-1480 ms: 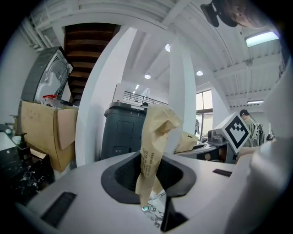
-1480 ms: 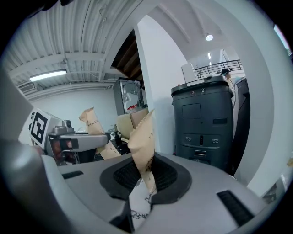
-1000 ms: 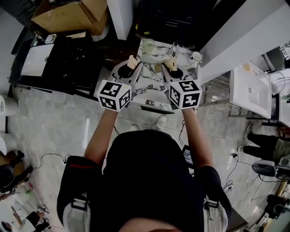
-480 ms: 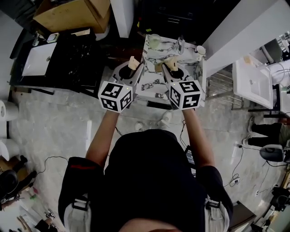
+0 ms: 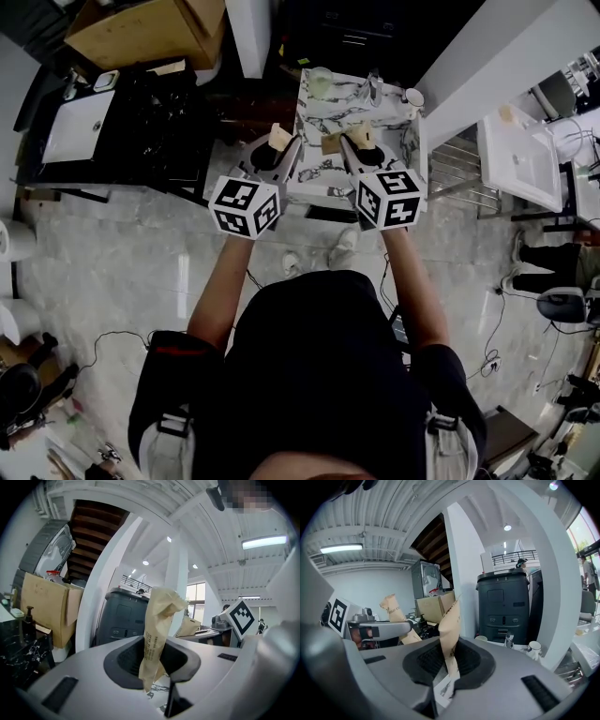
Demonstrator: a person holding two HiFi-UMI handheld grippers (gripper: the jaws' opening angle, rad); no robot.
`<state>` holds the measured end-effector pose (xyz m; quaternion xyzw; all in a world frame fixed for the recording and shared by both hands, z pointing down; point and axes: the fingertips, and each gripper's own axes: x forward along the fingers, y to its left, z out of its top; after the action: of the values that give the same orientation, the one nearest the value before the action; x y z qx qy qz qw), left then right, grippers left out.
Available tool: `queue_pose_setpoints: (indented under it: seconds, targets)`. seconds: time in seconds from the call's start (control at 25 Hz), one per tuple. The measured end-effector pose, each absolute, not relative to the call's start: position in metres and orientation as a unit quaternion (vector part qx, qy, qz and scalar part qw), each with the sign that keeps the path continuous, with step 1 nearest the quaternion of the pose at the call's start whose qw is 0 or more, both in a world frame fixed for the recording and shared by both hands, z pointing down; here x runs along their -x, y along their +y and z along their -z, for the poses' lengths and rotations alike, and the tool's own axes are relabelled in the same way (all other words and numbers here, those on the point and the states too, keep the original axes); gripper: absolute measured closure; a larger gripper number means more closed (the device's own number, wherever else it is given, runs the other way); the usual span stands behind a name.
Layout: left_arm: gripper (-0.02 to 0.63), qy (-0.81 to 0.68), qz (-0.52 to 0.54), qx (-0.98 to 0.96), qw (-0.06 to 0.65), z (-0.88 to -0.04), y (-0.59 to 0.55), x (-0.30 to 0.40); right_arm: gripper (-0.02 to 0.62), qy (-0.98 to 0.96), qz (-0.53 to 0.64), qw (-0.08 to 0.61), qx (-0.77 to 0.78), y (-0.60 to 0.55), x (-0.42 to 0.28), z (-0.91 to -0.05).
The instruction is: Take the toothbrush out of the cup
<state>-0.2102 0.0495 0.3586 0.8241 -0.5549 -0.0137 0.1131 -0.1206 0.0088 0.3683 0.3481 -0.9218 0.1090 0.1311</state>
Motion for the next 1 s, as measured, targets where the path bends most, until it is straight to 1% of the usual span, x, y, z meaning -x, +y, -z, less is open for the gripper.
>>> queue_pose_setpoints:
  seconds: [0.36,1.0]
  targets:
    - [0.515,-0.56,0.013,-0.821,0.114,-0.359,0.057,0.203,0.532,-0.925,-0.115,0.12,-0.341,0.016,0.117,-0.366]
    - [0.515,-0.577,0.011,-0.809,0.113,-0.343,0.065,0.152,0.534,-0.93,-0.121,0.107,-0.331,0.02,0.055,-0.351]
